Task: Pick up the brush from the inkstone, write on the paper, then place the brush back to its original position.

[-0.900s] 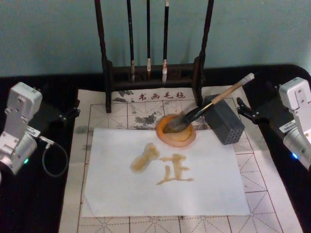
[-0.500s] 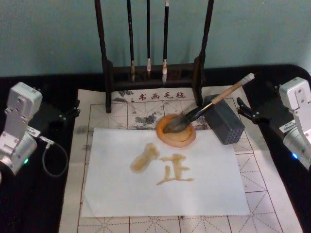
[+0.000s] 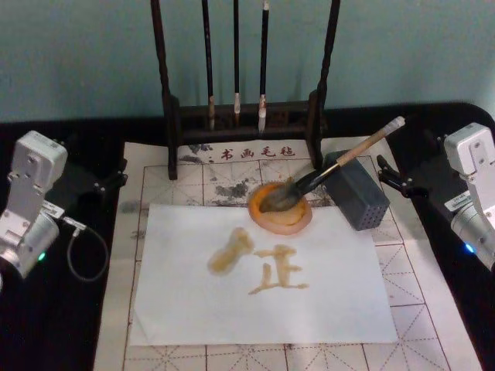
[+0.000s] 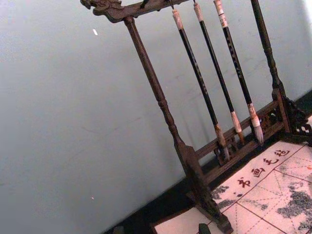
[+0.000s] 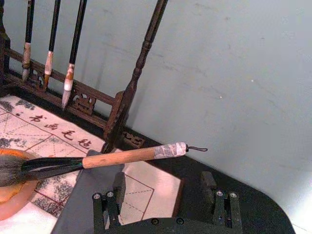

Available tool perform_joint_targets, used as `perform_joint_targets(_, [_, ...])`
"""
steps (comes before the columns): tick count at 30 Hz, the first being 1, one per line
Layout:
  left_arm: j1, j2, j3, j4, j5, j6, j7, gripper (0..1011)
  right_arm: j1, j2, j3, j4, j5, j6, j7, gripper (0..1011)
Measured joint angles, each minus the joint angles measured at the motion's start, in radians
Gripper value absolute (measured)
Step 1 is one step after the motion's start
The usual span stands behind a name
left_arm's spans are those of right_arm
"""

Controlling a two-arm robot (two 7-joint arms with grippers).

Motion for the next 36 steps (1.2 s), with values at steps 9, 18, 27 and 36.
perform_joint_targets(9, [0.0, 0.0, 0.0, 0.0, 0.0, 0.0, 0.0, 1001, 0.0, 0.0, 0.0, 0.0, 0.0, 0.0, 0.0, 1002])
perform_joint_targets(18, [0.0, 0.0, 0.0, 0.0, 0.0, 0.0, 0.0, 1001, 0.0, 0.0, 0.0, 0.0, 0.0, 0.0, 0.0, 1000])
perform_joint_targets(27, [0.0, 0.0, 0.0, 0.0, 0.0, 0.0, 0.0, 1001, 0.0, 0.0, 0.0, 0.0, 0.0, 0.0, 0.0, 1002])
perform_joint_targets(36, [0.0, 0.0, 0.0, 0.0, 0.0, 0.0, 0.0, 1001, -0.006, -0.003, 0.01, -0.003, 0.005, 0.0, 0.008, 1000])
